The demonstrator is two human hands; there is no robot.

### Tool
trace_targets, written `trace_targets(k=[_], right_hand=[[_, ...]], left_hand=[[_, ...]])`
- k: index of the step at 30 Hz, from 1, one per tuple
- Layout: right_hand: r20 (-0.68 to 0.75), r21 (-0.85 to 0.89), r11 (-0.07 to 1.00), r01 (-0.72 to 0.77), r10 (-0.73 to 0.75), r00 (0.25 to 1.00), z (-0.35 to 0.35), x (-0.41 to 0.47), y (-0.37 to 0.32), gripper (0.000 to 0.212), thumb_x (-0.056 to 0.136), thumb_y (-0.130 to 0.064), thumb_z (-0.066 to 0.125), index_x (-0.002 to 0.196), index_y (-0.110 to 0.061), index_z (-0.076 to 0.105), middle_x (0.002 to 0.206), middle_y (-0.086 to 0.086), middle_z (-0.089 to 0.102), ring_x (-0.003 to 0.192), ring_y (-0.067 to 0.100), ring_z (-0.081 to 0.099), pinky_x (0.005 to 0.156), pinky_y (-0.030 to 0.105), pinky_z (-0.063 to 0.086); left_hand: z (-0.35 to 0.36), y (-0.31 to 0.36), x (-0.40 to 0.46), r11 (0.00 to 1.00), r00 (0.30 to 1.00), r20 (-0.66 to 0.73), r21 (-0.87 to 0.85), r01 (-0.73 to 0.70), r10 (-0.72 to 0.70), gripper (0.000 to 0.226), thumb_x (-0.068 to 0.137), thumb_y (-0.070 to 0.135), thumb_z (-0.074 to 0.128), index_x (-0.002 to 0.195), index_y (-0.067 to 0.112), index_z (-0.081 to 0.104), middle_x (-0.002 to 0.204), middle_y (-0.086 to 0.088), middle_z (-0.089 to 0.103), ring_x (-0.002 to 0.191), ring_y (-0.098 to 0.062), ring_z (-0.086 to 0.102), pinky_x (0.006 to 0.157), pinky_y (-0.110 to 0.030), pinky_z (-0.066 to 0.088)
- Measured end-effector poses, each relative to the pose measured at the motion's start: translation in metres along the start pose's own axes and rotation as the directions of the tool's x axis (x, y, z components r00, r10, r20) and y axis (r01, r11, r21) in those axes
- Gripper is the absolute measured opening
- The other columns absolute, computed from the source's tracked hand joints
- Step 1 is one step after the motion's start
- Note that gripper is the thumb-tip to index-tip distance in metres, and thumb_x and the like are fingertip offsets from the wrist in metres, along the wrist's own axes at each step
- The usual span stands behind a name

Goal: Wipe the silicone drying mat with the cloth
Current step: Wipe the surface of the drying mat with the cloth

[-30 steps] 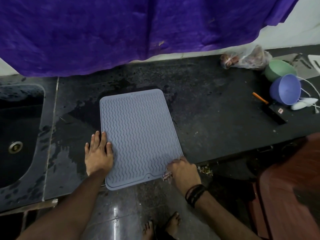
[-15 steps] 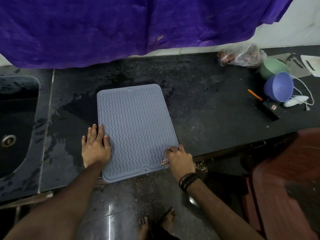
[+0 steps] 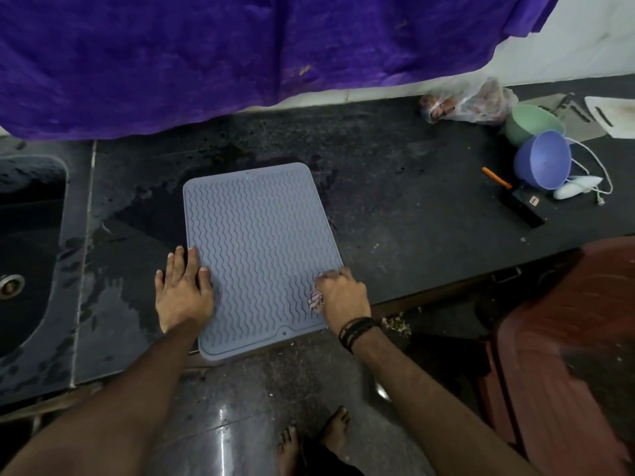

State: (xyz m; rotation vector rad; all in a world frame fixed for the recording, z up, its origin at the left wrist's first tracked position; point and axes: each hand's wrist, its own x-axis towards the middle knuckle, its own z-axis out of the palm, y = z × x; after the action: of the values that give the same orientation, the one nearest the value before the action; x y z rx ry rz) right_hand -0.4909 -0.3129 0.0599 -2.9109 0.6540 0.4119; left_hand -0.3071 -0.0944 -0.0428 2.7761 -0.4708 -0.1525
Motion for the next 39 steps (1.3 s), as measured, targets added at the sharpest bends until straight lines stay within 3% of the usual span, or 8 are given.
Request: trace_targets(k=[7,11,17,24,28,31,36,39], right_hand=[[0.088,-0.021,1.000,0.017,-0.015,0.996,0.022,-0.046,0.008,0.036,0.093,-0.022,0.055,0.128,-0.016,0.053,0.136,0.002,0.050,0.131,0.026,0.036,0.091,0.041,0.049],[0.149,-0.017,1.000,0.012,-0.009,0.989,0.015,-0.057,0.009,0.029,0.089,-0.028,0.060,0.117,-0.019,0.060,0.122,0.002,0.059,0.123,0.024,0.045,0.091,0.040,0.050],[-0.110,0.149,0.989,0.016,0.001,0.994,-0.010,-0.028,0.008,0.028,0.083,-0.023,0.067,0.111,-0.023,0.061,0.114,-0.004,0.062,0.111,0.019,0.049,0.077,0.034,0.051],[0.015,0.020,1.000,0.018,-0.018,1.000,0.007,-0.010,0.011,0.037,0.094,-0.013,0.052,0.130,-0.020,0.051,0.137,-0.001,0.047,0.127,0.023,0.038,0.088,0.040,0.051],[0.062,-0.004,0.999,0.046,-0.045,0.997,0.016,-0.035,0.017,0.036,0.094,-0.014,0.051,0.130,-0.019,0.050,0.141,0.000,0.045,0.127,0.025,0.038,0.089,0.040,0.050],[0.095,0.006,0.998,0.068,-0.068,0.993,0.013,-0.048,0.021,0.033,0.092,-0.016,0.053,0.124,-0.020,0.055,0.131,0.000,0.053,0.122,0.023,0.042,0.089,0.037,0.049],[-0.076,0.134,0.989,0.069,-0.059,0.995,-0.008,-0.023,0.019,0.029,0.088,-0.022,0.063,0.116,-0.024,0.059,0.122,-0.005,0.059,0.115,0.018,0.047,0.083,0.035,0.053],[-0.061,0.128,0.989,0.071,-0.063,0.996,-0.007,0.003,0.012,0.035,0.088,-0.018,0.062,0.123,-0.020,0.057,0.128,-0.001,0.056,0.122,0.022,0.043,0.089,0.040,0.052]], left_hand=[[0.001,0.000,0.000,1.000,1.000,-0.004,0.003,0.003,-0.003,0.055,0.107,0.034,0.032,0.159,0.020,0.022,0.167,-0.005,0.016,0.155,-0.021,0.008,0.125,-0.044,0.003],[0.003,-0.001,0.001,1.000,1.000,-0.002,0.008,-0.005,0.005,0.055,0.107,0.035,0.032,0.159,0.020,0.021,0.167,-0.005,0.016,0.155,-0.021,0.008,0.125,-0.045,0.003],[0.003,-0.002,0.001,1.000,1.000,-0.002,0.008,-0.003,0.003,0.055,0.107,0.036,0.029,0.159,0.019,0.023,0.167,-0.005,0.017,0.155,-0.022,0.009,0.125,-0.045,0.004],[0.002,-0.001,0.000,1.000,1.000,-0.020,-0.007,-0.016,0.016,0.064,0.100,0.044,0.020,0.158,0.019,0.025,0.166,-0.005,0.019,0.154,-0.022,0.012,0.125,-0.045,0.006],[0.002,-0.001,0.000,1.000,1.000,-0.020,-0.006,-0.013,0.013,0.064,0.100,0.044,0.019,0.158,0.019,0.026,0.166,-0.005,0.020,0.154,-0.021,0.012,0.125,-0.045,0.007],[0.001,-0.001,0.001,1.000,1.000,-0.022,-0.008,-0.018,0.018,0.064,0.100,0.044,0.019,0.158,0.018,0.026,0.166,-0.005,0.021,0.154,-0.022,0.013,0.125,-0.046,0.008],[0.000,0.000,0.000,1.000,1.000,-0.017,-0.005,-0.016,0.016,0.064,0.100,0.045,0.018,0.158,0.018,0.026,0.166,-0.006,0.021,0.154,-0.023,0.013,0.125,-0.046,0.007],[-0.001,0.002,-0.001,1.000,1.000,-0.016,0.007,-0.018,0.018,0.064,0.100,0.044,0.018,0.158,0.018,0.025,0.166,-0.007,0.021,0.154,-0.023,0.013,0.125,-0.046,0.007]])
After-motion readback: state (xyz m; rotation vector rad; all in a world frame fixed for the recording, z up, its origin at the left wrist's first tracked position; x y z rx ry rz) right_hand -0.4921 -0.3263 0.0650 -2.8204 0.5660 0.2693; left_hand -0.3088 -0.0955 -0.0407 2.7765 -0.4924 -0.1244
